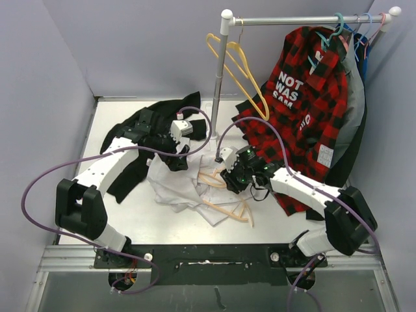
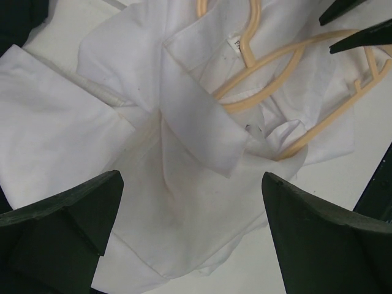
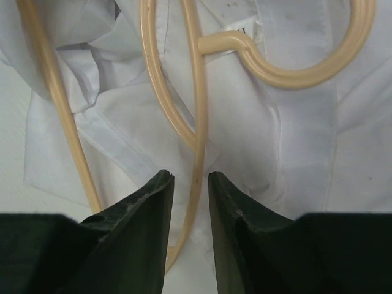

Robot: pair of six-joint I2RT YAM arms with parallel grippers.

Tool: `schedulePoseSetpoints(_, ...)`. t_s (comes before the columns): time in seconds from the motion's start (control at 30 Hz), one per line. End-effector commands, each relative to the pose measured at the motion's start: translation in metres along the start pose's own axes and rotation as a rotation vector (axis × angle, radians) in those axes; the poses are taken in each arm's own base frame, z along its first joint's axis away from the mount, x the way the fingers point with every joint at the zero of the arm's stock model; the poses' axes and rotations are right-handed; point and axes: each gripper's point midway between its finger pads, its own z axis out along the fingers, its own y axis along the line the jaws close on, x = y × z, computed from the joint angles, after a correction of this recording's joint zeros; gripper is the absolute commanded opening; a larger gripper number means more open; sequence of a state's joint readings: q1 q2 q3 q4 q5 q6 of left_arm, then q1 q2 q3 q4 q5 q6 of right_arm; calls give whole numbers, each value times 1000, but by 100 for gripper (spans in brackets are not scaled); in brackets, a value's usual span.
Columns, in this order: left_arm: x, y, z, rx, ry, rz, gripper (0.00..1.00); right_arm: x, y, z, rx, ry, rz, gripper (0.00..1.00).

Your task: Place the shirt on the hanger

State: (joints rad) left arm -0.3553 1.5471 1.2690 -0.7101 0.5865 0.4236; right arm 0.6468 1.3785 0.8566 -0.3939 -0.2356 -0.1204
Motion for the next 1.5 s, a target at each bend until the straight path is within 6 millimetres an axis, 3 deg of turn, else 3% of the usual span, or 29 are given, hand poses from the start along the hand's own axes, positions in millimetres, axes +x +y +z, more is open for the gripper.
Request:
schedulePoseSetpoints(0.0, -17, 17, 0, -84, -52, -13, 98, -32, -7, 7, 45, -46, -81, 31)
schedulePoseSetpoints(0.17, -12, 17, -1, -103, -62, -13, 98, -24, -1, 13, 61, 14, -95, 37)
schedulePoseSetpoints(0.3, -11, 17, -1, -109, -65, -6, 98, -16, -11, 13, 141, 52, -110, 49)
schedulePoseSetpoints(0.5, -8, 12, -1, -85, -61, -6, 98, -2, -19, 18, 179, 105, -104, 51)
schedulePoseSetpoints(0.83, -7, 5, -4, -56, -15, -11, 98, 10, -15, 33, 151, 121, -76, 33)
schedulePoseSetpoints(0.9, -8, 3, -7, -54, -12, -9, 98, 11, -15, 34, 151, 122, -76, 26)
schedulePoseSetpoints(1.0, -10, -1, -10, -42, -5, -25, 98, 5, -16, 31, 163, 105, -82, 1)
schedulePoseSetpoints(1.27, -28, -18, -22, -15, -45, -218, 98, -24, -27, -8, 319, 22, -152, 0)
schedulePoseSetpoints(1.37, -34, -23, -28, -12, -34, -318, 98, -26, -31, -17, 396, 14, -206, 0)
schedulePoseSetpoints(1.47, -32, -41, -26, 44, -3, -413, 98, -23, -35, -18, 432, 19, -230, 0)
